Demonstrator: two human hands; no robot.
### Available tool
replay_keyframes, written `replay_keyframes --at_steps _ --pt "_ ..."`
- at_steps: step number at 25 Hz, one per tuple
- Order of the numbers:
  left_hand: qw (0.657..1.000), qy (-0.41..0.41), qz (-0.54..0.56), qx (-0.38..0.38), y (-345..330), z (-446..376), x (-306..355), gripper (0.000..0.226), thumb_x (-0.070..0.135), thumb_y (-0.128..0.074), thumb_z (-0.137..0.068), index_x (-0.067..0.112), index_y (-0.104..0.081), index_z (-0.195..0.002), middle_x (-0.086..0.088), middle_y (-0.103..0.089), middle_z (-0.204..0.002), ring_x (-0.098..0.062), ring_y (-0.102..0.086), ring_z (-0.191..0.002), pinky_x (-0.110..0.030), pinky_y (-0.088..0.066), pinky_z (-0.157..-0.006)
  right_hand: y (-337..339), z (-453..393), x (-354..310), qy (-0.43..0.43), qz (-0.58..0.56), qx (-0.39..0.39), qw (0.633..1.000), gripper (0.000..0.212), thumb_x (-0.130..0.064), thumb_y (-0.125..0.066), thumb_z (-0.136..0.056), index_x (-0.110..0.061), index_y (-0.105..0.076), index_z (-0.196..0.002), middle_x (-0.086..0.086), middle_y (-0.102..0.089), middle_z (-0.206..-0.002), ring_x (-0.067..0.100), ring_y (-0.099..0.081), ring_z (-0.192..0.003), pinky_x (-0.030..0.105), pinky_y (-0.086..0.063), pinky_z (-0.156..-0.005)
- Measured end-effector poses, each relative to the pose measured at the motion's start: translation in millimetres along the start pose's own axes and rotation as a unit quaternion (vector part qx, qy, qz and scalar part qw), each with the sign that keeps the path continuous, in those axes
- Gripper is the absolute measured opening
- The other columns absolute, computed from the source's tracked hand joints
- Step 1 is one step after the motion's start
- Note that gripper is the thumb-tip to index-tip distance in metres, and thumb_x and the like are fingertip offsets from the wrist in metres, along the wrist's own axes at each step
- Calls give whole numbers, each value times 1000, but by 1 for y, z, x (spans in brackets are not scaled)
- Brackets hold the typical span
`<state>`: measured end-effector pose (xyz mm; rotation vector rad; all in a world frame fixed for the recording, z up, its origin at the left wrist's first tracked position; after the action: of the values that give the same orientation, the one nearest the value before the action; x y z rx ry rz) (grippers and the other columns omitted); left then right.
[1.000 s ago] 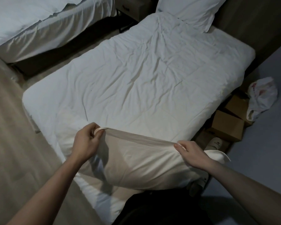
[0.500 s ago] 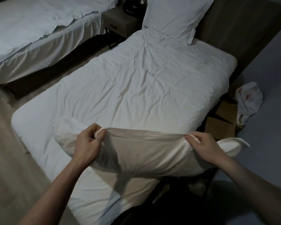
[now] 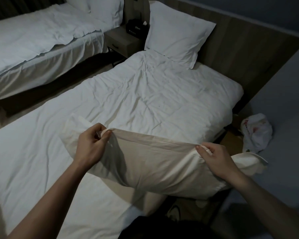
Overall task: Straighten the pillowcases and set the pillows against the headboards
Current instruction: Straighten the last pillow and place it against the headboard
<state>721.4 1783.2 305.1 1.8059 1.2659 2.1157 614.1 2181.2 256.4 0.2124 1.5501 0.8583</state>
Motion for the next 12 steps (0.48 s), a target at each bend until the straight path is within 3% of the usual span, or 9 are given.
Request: replay_keyframes --at_steps 4,7,12 --pt "1000 0 5 -3 -43 -36 44 28 33 -66 -98 13 -63 -79 -15 -64 -70 -35 -60 -66 -34 -42 -57 58 -47 17 9 -2 15 1000 47 -28 -60 -104 -1 -47 -68 21 -49 -65 11 -46 -58 33 -33 -58" --pt "1000 0 -3 -9 -68 -64 71 27 35 -65 -98 15 -63 -79 -14 -65 -69 -27 -58 -61 -32 -40 -55 91 -79 33 -1 -1 30 1000 46 -33 -59 -104 0 -56 -72 20 -58 -69 23 -56 -61 37 -41 -60" --pt "999 -25 23 -19 -112 -128 103 28 33 -64 -98 11 -62 -80 -15 -67 -75 -32 -63 -72 -33 -43 -58 132 -123 46 -14 25 66 997 45 -36 -60 -104 -5 -59 -71 10 -62 -67 24 -61 -65 35 -44 -60"
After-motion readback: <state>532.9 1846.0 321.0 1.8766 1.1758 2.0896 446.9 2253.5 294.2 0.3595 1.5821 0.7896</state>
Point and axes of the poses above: each hand's wrist, its own z-axis away from the middle knuckle, its own y-axis out of the back of the hand, x = y × z, the point moved 9 cm from there along -z, towards the middle knuckle
